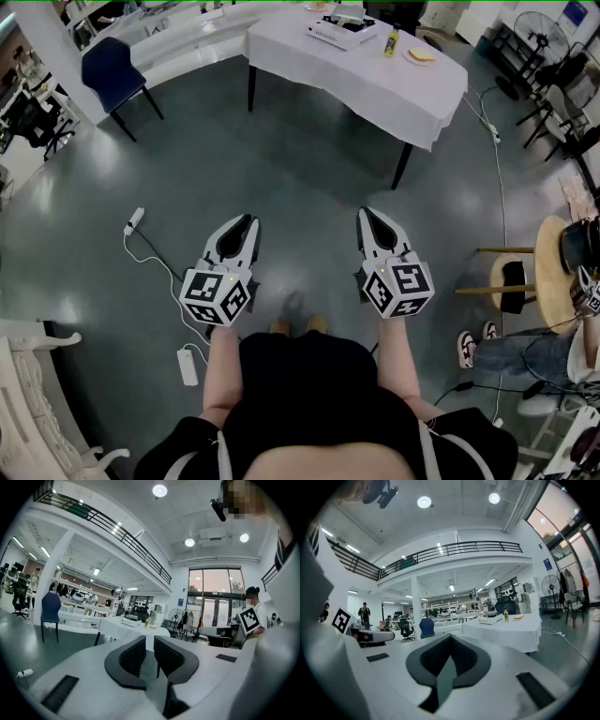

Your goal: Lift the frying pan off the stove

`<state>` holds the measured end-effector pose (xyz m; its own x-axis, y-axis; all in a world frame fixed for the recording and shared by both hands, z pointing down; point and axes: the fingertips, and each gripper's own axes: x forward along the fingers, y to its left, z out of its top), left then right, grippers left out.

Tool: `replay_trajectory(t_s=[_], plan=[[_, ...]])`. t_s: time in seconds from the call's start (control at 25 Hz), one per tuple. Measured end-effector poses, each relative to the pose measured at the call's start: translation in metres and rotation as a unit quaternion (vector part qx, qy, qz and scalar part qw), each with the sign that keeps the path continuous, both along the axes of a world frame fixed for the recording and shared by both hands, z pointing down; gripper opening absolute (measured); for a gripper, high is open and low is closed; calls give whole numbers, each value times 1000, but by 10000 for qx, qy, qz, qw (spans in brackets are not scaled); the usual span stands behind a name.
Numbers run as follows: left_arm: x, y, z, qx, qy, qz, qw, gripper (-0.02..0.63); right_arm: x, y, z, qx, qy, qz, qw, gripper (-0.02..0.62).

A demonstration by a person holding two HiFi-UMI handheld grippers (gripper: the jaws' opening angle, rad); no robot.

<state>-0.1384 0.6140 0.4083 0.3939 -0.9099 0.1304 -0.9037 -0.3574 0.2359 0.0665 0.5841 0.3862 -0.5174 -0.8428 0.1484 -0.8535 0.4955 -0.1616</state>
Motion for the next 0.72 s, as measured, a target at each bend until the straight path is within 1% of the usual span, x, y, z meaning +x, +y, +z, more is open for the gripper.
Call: replay_trajectory(t_s=[0.12, 0.28, 0.52, 0.6, 0.72], plan=[[8, -2, -2, 19, -76, 32, 10000, 57, 4, -1, -1, -10, -20, -40, 10000, 2], [14, -6, -4, 58, -82, 10, 9999, 57, 9, -4, -1, 4, -42, -84, 10000, 2], [29, -6, -1, 41, -113, -6, 9999, 57, 22, -4, 4, -92, -220, -37, 9997, 2], [33, -5, 2, 26, -121, -46, 9999, 57, 27, -3, 7, -125, -205, 12, 9997, 3], [38, -2, 13, -64, -67, -224, 9997, 57, 34, 0, 19, -254, -167, -26, 9995, 2]])
